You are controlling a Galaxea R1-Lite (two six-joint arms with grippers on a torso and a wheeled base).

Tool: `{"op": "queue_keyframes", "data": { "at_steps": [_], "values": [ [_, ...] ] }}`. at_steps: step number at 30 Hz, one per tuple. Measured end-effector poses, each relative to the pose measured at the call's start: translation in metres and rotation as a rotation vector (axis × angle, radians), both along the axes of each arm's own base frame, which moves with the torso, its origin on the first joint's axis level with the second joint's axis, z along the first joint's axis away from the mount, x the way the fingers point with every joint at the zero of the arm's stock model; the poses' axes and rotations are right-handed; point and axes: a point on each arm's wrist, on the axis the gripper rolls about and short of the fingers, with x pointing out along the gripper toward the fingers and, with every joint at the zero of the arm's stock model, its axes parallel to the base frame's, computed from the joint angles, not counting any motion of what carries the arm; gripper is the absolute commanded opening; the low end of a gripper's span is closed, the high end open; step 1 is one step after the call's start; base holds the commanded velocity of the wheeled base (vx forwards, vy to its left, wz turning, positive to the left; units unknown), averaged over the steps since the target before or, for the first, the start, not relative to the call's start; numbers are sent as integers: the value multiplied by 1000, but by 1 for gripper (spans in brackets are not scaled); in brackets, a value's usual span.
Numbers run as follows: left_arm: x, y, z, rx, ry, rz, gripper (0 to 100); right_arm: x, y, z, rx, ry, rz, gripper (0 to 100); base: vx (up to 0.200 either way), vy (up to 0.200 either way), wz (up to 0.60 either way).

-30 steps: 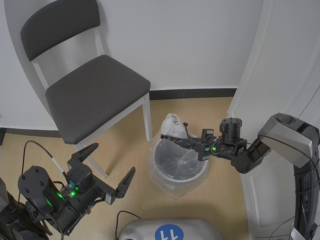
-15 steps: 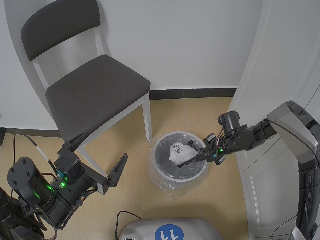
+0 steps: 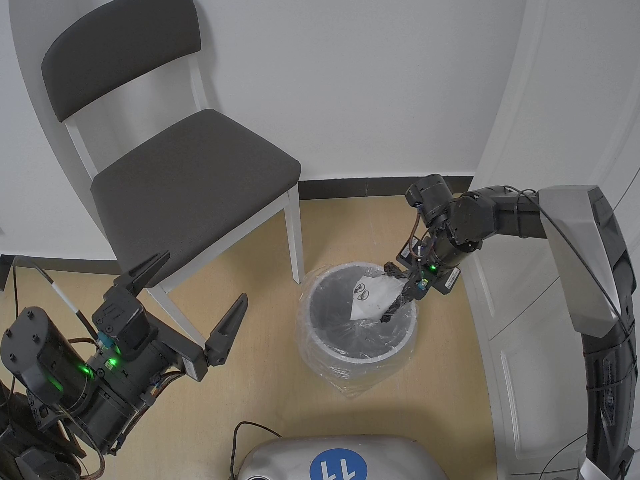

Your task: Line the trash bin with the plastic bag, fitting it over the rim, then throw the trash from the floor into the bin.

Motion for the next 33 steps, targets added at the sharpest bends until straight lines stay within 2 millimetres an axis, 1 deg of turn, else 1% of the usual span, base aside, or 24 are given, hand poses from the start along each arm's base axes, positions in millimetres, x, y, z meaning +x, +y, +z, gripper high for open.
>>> {"op": "queue_keyframes", "data": {
  "at_steps": [3, 7, 10, 14, 21, 22, 28, 33],
  "values": [
    [-2, 1, 3, -4, -15, -48, 100, 0, 13, -4, -9, -15, 26, 0, 0, 0, 0],
    [-2, 6, 6, -11, -28, -49, 100, 3, 27, -11, 1, -48, 51, 0, 0, 0, 0],
    [-2, 7, 7, -14, -33, -43, 100, 6, 31, -15, 11, -70, 53, 0, 0, 0, 0],
    [-2, 8, 7, -16, -36, -39, 100, 5, 37, -22, 7, -61, 66, 0, 0, 0, 0],
    [-3, 9, 8, -14, -41, -38, 100, 7, 39, -35, -1, -41, 68, 0, 0, 0, 0],
    [-3, 10, 8, -12, -42, -38, 100, 7, 40, -36, -1, -38, 69, 100, 0, 0, 0],
    [-3, 10, 8, -6, -43, -37, 100, 11, 42, -43, 1, -51, 74, 100, 0, 0, 0],
    [-3, 10, 8, -5, -42, -37, 100, 15, 47, -44, 34, -104, 84, 100, 0, 0, 0]
  ]
}}
